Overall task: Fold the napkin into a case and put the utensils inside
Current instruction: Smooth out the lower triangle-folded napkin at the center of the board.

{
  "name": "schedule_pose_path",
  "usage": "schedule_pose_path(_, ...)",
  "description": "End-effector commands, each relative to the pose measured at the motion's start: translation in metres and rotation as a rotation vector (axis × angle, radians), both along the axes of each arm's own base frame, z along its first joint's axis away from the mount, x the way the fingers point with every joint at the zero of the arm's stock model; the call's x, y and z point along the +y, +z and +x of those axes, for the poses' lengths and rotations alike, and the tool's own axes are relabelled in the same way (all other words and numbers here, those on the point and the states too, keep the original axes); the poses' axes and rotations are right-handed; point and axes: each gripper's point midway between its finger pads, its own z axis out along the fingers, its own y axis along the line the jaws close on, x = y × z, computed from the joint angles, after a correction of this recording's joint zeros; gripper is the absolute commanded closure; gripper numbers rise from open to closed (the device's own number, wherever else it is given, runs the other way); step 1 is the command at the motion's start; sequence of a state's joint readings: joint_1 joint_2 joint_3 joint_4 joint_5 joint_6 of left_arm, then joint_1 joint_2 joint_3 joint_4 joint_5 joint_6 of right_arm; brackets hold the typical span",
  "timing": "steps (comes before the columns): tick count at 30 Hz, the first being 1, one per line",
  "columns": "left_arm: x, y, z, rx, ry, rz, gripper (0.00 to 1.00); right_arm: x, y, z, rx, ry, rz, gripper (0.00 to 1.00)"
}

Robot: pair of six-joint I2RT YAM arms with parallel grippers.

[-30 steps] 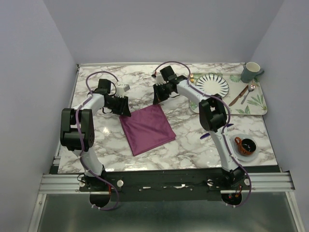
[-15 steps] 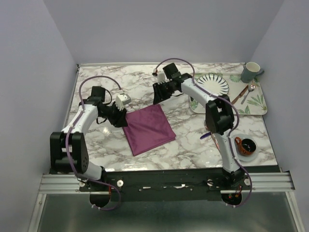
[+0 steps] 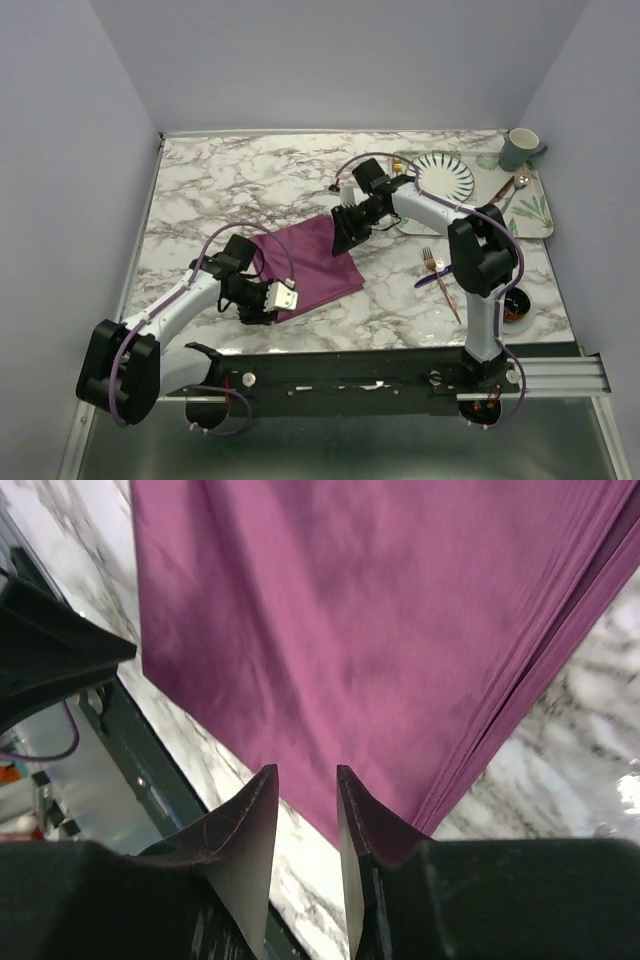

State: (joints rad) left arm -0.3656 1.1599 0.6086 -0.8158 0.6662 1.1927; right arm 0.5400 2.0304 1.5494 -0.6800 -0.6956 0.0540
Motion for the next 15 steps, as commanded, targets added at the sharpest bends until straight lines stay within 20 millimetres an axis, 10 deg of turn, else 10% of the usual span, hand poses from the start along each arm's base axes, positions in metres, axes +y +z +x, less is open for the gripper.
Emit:
schedule_pose_path(1, -0.008, -0.005, 0.012, -0.131, -0.065, 0.038, 0.44, -0.002, -0.013, -0.024, 0.081, 0.032, 0.004, 0.63)
schedule_pose_path(15, -0.018, -0.029, 0.007, -0.194, -0.144, 0.104, 0.55, -0.015, -0.057, -0.028, 0.116, 0.035, -0.097, 0.66)
